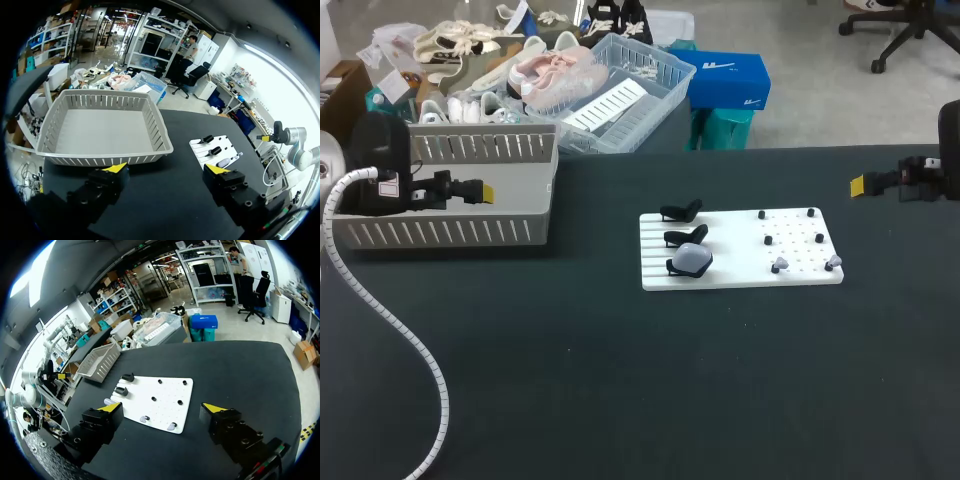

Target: Pick up each earbud case from the left stands, insert the matching earbuds, close the lid, and place the case in the box.

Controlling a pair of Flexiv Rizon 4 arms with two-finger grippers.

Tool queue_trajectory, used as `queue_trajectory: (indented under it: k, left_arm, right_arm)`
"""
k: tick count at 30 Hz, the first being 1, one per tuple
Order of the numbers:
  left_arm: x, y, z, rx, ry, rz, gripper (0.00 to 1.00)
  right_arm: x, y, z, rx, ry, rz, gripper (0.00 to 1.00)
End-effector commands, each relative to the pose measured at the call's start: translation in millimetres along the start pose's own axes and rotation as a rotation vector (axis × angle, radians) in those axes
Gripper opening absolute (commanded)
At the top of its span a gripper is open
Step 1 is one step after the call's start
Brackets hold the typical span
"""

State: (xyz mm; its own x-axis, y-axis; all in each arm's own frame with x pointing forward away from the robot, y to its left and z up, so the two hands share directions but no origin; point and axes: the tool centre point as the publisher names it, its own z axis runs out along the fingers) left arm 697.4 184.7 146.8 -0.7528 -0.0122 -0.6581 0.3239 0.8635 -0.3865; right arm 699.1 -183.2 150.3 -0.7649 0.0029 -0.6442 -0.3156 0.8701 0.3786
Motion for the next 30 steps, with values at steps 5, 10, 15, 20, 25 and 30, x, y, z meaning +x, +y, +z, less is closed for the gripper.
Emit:
queue_trajectory:
  k: [5,10,15,20,25,30]
  left_arm:
    - [-1.0,0.1,0,-0.001,0.004,0.0,1.0]
    - [-1.0,0.1,0,-0.001,0.004,0.0,1.0]
    - [-1.0,0.1,0,-0.001,0.004,0.0,1.0]
    - [-1.0,0.1,0,-0.001,0.004,0.0,1.0]
    - [-15.7,-6.1,4,-0.048,-0.111,0.187,1.0]
    - [-31.5,-11.0,6,0.019,-0.16,0.414,1.0]
  right_arm:
    - [0,-1,1,-0.003,0.0,-0.001,1.0]
    - [0,-1,1,-0.003,0.0,-0.001,1.0]
    - [0,-1,1,-0.003,0.0,-0.001,1.0]
    - [0,-1,1,-0.003,0.0,-0.001,1.0]
    - [0,-1,1,-0.003,0.0,-0.001,1.0]
    - [0,-1,1,-0.003,0.0,-0.001,1.0]
